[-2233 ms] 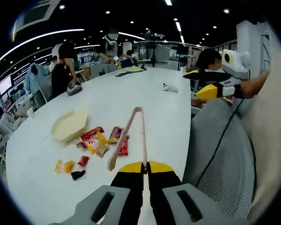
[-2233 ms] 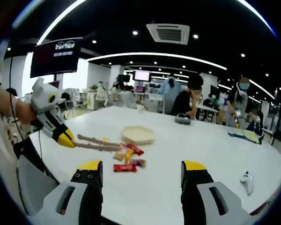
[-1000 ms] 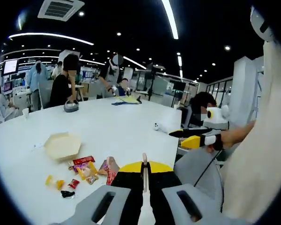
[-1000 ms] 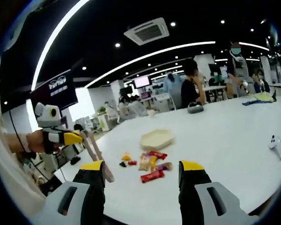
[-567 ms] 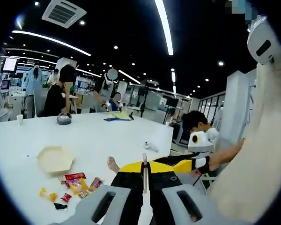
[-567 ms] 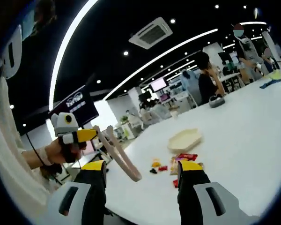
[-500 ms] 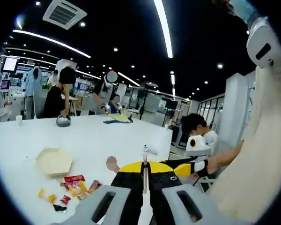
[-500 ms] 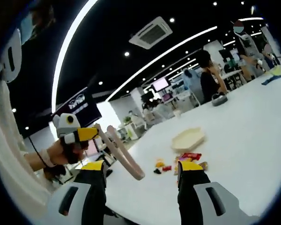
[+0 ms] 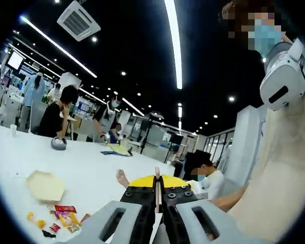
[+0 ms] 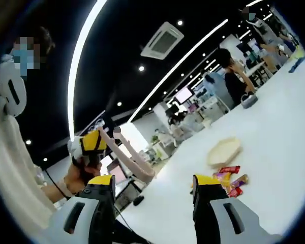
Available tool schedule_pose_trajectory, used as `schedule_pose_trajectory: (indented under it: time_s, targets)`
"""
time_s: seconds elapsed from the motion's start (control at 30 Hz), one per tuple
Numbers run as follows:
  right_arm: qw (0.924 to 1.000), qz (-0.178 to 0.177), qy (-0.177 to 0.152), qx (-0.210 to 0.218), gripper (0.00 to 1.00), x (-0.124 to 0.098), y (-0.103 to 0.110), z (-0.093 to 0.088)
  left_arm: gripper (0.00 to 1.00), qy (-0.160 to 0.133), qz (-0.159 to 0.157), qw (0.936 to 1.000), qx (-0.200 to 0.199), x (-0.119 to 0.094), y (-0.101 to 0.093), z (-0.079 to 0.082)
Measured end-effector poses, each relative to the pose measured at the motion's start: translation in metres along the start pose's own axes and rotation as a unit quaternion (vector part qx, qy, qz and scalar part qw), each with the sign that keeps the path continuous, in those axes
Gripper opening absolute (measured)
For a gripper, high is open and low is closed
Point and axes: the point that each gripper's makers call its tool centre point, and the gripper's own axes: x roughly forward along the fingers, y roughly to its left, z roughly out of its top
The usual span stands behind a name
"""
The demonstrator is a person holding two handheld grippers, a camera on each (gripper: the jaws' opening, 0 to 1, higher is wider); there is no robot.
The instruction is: Place the target food into the container with the food tongs after gripping and lifting it, then release it inside without dropping or visibly crushing the food.
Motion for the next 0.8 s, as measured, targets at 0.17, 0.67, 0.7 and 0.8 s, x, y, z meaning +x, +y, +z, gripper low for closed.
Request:
schedule_pose_trajectory:
  time_s: [0.17,0.67,0.7,0.8]
  targets:
    - [0.9991,0.027,-0.023,0.023,0.61,0.005,0.013,0.016,0.00,-0.025,-0.012,0.9994,-0.022,0.001,-0.005,0.008]
    - [0.9968,0.064,-0.035,0.032,0.60,0.021,0.036,0.025,0.00,-0.044,-0.044,0.9976,-0.030,0.005,-0.019,0.016]
    - [0.9965,0.066,-0.037,0.035,0.59,0.022,0.036,0.025,0.00,-0.045,-0.047,0.9974,-0.031,0.005,-0.020,0.017]
    - [0.9959,0.074,-0.038,0.038,0.58,0.026,0.041,0.024,0.00,-0.054,-0.056,0.9963,-0.037,0.006,-0.025,0.021]
